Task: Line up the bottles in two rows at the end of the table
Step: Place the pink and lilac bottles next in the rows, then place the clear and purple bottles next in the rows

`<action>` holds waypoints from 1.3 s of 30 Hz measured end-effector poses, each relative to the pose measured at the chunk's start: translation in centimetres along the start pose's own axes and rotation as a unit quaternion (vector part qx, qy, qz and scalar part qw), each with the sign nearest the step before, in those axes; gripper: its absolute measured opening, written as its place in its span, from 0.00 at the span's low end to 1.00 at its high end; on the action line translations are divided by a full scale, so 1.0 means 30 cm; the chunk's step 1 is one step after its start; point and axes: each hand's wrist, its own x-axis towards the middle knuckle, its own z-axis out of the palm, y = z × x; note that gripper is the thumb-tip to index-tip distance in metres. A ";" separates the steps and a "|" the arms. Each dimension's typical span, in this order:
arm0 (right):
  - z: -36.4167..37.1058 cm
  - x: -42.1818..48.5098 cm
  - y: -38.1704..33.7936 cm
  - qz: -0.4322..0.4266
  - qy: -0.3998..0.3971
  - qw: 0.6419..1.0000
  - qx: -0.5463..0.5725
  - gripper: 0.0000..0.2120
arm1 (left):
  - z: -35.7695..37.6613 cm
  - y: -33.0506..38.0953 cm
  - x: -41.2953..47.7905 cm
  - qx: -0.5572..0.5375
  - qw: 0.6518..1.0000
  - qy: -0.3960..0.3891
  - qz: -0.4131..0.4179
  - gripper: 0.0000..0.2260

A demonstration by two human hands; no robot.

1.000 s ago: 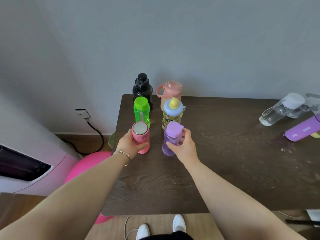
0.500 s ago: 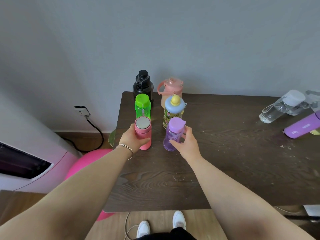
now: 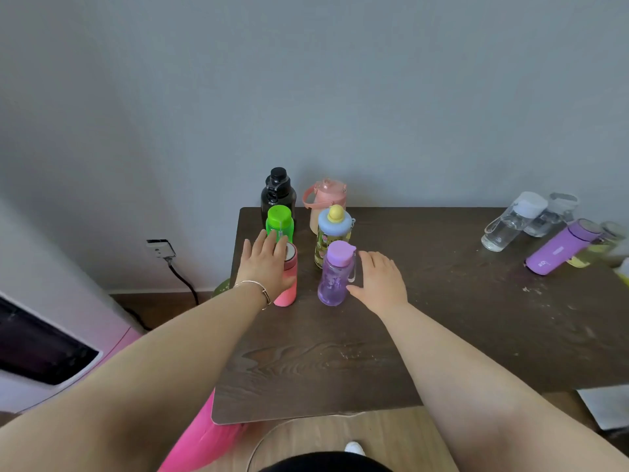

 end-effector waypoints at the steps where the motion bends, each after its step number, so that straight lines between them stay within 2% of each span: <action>1: -0.017 -0.009 0.002 -0.009 0.000 1.000 -0.029 0.36 | -0.009 0.012 -0.001 0.034 0.999 -0.004 0.019 0.40; 5: -0.067 -0.046 0.026 -0.016 0.003 0.996 -0.084 0.36 | -0.045 0.091 -0.013 0.083 0.994 -0.010 0.076 0.40; 10: -0.117 -0.089 0.110 0.006 0.007 0.996 -0.084 0.36 | -0.079 0.221 -0.003 0.062 0.991 -0.007 0.121 0.40; 14: -0.156 -0.126 0.228 0.028 0.015 0.997 -0.076 0.35 | -0.096 0.335 0.017 0.104 0.986 -0.011 0.132 0.39; 20: -0.197 -0.200 0.480 0.057 0.022 0.996 -0.065 0.35 | -0.066 0.540 0.061 0.134 0.982 -0.008 0.131 0.39; 26: -0.231 -0.287 0.817 0.085 0.026 0.995 -0.047 0.36 | -0.019 0.887 0.097 0.163 0.976 -0.042 0.139 0.39; 32: -0.292 -0.356 1.129 0.109 0.033 0.993 -0.036 0.36 | 0.029 1.216 0.157 0.168 0.974 -0.037 0.147 0.39; 39: -0.330 -0.390 1.357 0.124 0.052 0.990 -0.040 0.35 | 0.077 1.453 0.200 0.180 0.969 -0.046 0.164 0.39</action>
